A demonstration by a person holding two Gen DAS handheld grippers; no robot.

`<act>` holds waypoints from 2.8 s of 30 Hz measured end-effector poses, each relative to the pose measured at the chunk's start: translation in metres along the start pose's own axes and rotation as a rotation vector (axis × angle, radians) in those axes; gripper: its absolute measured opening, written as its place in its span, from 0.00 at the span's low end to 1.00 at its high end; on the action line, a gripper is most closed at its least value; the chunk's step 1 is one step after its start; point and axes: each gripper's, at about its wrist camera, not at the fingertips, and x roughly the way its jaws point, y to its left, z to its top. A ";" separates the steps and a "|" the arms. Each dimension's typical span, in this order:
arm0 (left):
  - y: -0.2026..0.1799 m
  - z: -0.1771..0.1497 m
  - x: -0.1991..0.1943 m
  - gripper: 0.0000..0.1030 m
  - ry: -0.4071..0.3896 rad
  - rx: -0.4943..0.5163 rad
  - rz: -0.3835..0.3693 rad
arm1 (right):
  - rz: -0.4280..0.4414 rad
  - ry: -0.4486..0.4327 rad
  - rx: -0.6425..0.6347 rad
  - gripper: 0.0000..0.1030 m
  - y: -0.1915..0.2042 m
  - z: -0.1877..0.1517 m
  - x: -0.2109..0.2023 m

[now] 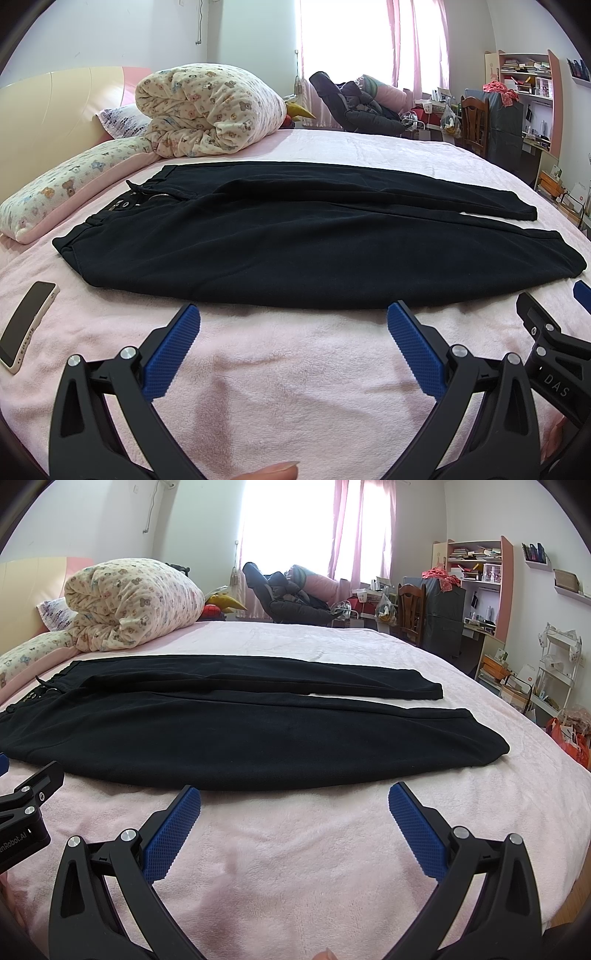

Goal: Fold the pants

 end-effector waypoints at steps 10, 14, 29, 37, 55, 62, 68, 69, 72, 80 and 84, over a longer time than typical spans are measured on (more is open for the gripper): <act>0.000 -0.001 -0.001 0.98 0.000 0.000 0.001 | 0.000 0.000 0.000 0.99 0.000 0.000 0.000; -0.001 -0.002 -0.001 0.98 0.000 0.000 0.001 | 0.000 -0.001 0.000 0.99 0.000 0.000 0.000; -0.001 -0.003 -0.002 0.98 0.002 -0.001 0.000 | 0.017 0.011 0.012 0.99 0.000 -0.001 0.004; 0.011 -0.005 0.002 0.98 0.017 -0.026 -0.107 | 0.166 0.048 0.121 0.99 -0.024 0.013 0.012; -0.025 0.068 0.032 0.98 -0.158 -0.067 -0.388 | 0.449 0.239 0.731 0.99 -0.178 0.162 0.141; -0.039 0.065 0.053 0.98 -0.182 -0.038 -0.417 | 0.312 0.438 0.757 0.99 -0.186 0.199 0.242; -0.013 0.067 0.083 0.98 -0.069 -0.182 -0.479 | 0.172 0.486 0.793 0.60 -0.197 0.207 0.323; -0.010 0.068 0.085 0.98 -0.062 -0.196 -0.486 | 0.157 0.491 0.803 0.58 -0.199 0.207 0.335; -0.006 0.065 0.086 0.98 -0.055 -0.212 -0.508 | 0.103 0.481 0.821 0.49 -0.197 0.207 0.360; -0.016 0.065 0.081 0.98 -0.070 -0.154 -0.555 | -0.137 0.401 0.740 0.46 -0.182 0.219 0.392; -0.019 0.064 0.082 0.98 -0.062 -0.151 -0.558 | -0.271 0.403 0.722 0.46 -0.169 0.215 0.413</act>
